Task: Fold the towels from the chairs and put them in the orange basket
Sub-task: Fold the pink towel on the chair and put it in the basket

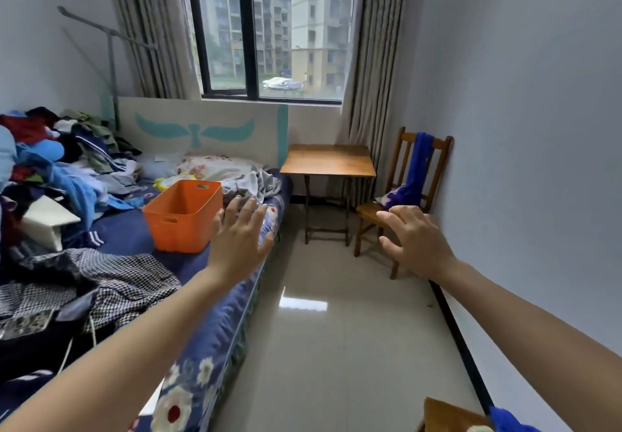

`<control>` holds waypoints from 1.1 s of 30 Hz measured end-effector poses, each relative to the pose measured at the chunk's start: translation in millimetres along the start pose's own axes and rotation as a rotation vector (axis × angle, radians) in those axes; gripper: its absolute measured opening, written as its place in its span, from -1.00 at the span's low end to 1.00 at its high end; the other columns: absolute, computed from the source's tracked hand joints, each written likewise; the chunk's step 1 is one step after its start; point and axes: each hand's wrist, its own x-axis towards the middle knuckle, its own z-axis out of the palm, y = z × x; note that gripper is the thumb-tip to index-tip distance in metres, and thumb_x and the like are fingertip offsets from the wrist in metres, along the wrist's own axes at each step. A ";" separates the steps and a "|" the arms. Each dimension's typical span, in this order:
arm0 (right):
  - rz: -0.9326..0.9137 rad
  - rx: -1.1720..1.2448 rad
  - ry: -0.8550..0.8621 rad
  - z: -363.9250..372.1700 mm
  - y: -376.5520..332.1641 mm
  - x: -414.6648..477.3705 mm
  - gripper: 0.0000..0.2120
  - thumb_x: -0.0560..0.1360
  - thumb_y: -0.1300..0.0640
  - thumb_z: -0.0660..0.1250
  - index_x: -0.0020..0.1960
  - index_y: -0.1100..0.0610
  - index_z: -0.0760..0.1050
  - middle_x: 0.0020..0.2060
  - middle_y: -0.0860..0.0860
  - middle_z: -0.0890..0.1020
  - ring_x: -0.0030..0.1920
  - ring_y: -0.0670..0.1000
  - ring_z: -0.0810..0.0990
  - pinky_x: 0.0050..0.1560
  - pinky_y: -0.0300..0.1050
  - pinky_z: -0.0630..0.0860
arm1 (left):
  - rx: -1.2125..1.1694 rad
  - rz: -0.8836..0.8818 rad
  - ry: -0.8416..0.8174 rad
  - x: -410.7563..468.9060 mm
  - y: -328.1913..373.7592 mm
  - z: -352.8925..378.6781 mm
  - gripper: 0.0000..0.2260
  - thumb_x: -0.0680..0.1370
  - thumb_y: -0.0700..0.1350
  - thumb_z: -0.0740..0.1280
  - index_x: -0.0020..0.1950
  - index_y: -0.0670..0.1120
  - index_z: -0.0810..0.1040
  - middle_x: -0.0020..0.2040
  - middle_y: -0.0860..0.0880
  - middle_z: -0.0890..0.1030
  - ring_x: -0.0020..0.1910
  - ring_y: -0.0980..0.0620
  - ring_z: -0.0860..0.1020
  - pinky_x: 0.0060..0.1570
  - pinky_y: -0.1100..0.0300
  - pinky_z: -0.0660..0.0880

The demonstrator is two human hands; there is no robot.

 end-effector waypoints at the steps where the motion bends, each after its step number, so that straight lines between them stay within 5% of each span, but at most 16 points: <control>1: -0.005 0.001 0.001 11.6 8.5 10.4 -0.57 0.28 0.15 0.55 0.11 0.24 0.57 -0.04 0.18 0.64 -0.04 0.21 0.63 -0.14 0.09 0.59 | -0.009 -0.007 0.016 15.2 -2.2 9.0 -0.54 0.42 0.06 0.11 0.14 -0.18 0.54 0.15 -0.23 0.58 0.17 -0.30 0.51 0.03 -0.26 0.45; 7: -0.028 0.031 -0.060 79.7 42.4 61.9 -0.58 0.30 0.11 0.53 0.11 0.21 0.58 -0.05 0.16 0.65 -0.06 0.17 0.64 -0.17 0.04 0.62 | -0.044 -0.030 0.062 81.3 -24.0 68.2 -0.59 0.43 0.05 0.12 0.19 -0.11 0.43 0.17 -0.20 0.57 0.24 -0.16 0.34 0.04 -0.23 0.45; 12: -0.066 0.008 -0.079 139.1 64.4 105.0 -0.60 0.28 0.11 0.53 0.08 0.21 0.60 -0.07 0.15 0.66 -0.08 0.16 0.65 -0.21 0.04 0.63 | -0.047 -0.082 -0.011 132.0 -57.6 118.6 -0.53 0.41 0.06 0.10 0.15 -0.18 0.54 0.16 -0.21 0.58 0.18 -0.27 0.51 0.02 -0.23 0.46; 23: 0.030 -0.031 -0.122 277.8 100.2 222.3 -0.60 0.31 0.13 0.53 0.11 0.18 0.59 -0.03 0.14 0.65 -0.04 0.16 0.65 -0.17 0.03 0.62 | -0.135 -0.088 -0.088 279.1 -159.5 227.7 -0.51 0.41 0.06 0.07 0.13 -0.20 0.56 0.15 -0.22 0.58 0.17 -0.29 0.51 0.04 -0.23 0.45; 33: 0.108 -0.178 -0.215 354.2 172.7 234.0 -0.57 0.18 0.09 0.61 0.02 0.13 0.64 -0.06 0.11 0.68 -0.05 0.14 0.67 -0.17 0.05 0.60 | -0.251 0.018 -0.175 373.5 -142.4 346.2 -0.57 0.39 0.05 0.11 -0.01 -0.18 0.64 0.08 -0.20 0.63 0.09 -0.26 0.58 -0.06 -0.19 0.51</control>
